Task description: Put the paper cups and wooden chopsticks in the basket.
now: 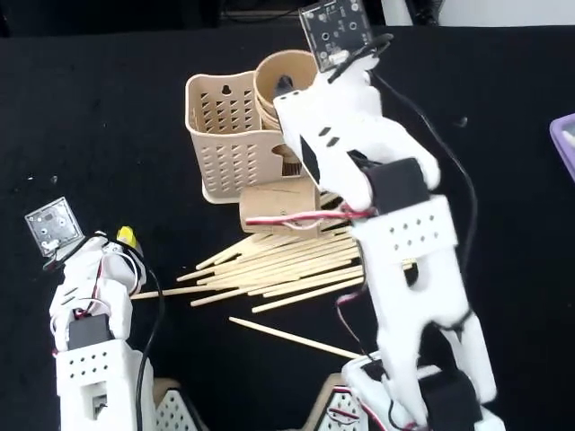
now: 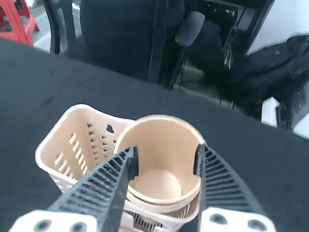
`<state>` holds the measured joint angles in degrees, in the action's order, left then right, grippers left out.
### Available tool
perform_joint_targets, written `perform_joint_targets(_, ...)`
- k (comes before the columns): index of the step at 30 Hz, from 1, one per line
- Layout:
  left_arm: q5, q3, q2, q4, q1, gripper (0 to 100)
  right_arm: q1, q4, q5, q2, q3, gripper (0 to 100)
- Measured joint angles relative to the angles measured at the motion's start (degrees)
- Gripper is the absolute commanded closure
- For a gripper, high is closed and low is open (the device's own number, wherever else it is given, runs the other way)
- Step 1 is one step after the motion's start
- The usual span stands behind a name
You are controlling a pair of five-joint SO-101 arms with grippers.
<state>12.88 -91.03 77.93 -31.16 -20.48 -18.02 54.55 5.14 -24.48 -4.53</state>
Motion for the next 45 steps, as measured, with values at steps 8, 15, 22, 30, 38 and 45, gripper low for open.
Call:
perform_joint_targets(8,0.00,0.00,0.00,0.00,0.00,86,0.00,0.44,0.00,-6.15,0.00,80.0)
perform_joint_targets(15,0.00,0.00,0.00,0.00,0.00,86,0.79,0.44,0.00,-6.15,0.00,80.1)
perform_joint_targets(22,0.00,0.00,0.00,0.00,0.00,86,5.98,-3.25,0.00,-5.98,-2.46,80.1)
perform_joint_targets(30,0.00,0.00,0.00,0.00,0.00,86,8.18,-5.89,0.00,2.29,-2.64,80.1)
perform_joint_targets(38,0.00,0.00,0.00,0.00,0.00,86,8.18,-5.89,0.62,7.47,-2.64,80.1)
perform_joint_targets(45,0.00,0.00,0.00,0.00,0.00,86,8.18,-5.89,-1.58,7.30,-2.64,84.4)
